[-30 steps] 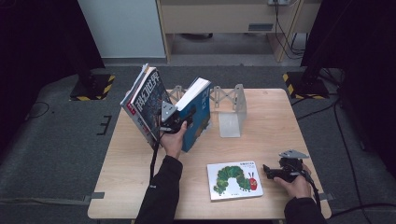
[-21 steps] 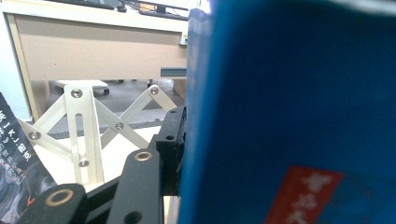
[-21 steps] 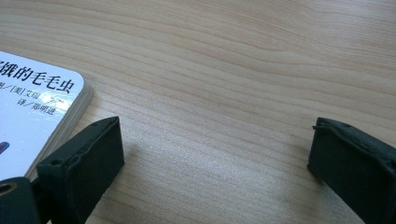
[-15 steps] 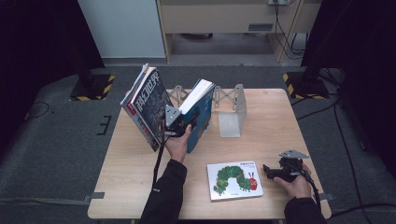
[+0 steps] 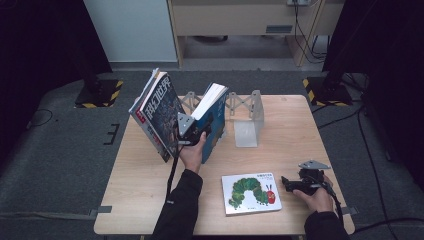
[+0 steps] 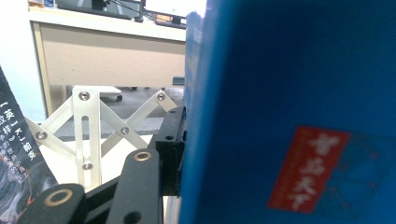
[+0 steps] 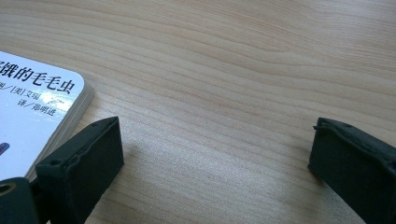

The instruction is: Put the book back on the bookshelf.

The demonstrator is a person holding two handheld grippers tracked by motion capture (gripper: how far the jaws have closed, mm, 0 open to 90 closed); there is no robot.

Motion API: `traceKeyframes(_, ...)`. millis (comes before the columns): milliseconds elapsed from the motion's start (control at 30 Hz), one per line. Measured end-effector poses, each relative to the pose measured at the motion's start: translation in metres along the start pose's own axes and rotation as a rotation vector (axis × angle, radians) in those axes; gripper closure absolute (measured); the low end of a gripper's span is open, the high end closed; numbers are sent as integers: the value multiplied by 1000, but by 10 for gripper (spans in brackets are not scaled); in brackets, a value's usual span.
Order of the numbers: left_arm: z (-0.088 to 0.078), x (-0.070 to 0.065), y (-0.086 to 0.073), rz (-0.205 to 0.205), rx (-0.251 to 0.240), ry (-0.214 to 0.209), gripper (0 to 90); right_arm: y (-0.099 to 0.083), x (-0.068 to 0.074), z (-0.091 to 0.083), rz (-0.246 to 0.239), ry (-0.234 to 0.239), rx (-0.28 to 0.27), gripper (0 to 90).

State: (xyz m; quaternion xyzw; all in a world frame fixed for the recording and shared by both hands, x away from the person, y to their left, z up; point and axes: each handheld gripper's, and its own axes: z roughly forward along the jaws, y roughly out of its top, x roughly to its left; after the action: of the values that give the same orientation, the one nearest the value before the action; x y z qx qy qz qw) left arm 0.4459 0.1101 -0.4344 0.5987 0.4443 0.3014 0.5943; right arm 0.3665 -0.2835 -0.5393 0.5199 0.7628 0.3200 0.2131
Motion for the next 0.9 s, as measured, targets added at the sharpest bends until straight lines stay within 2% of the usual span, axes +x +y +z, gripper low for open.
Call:
traceKeyframes(100,-3,1,0,2,4,-13,568,0,0,0,2,0,0,32)
traceKeyframes(200,-6,3,1,-16,13,-22,570,0,0,0,0,0,0,32)
traceKeyframes(400,-7,2,0,-21,10,4,571,0,0,0,0,0,0,32)
traceKeyframes(900,2,-7,-3,-26,-22,16,564,1,0,1,-10,3,-1,32)
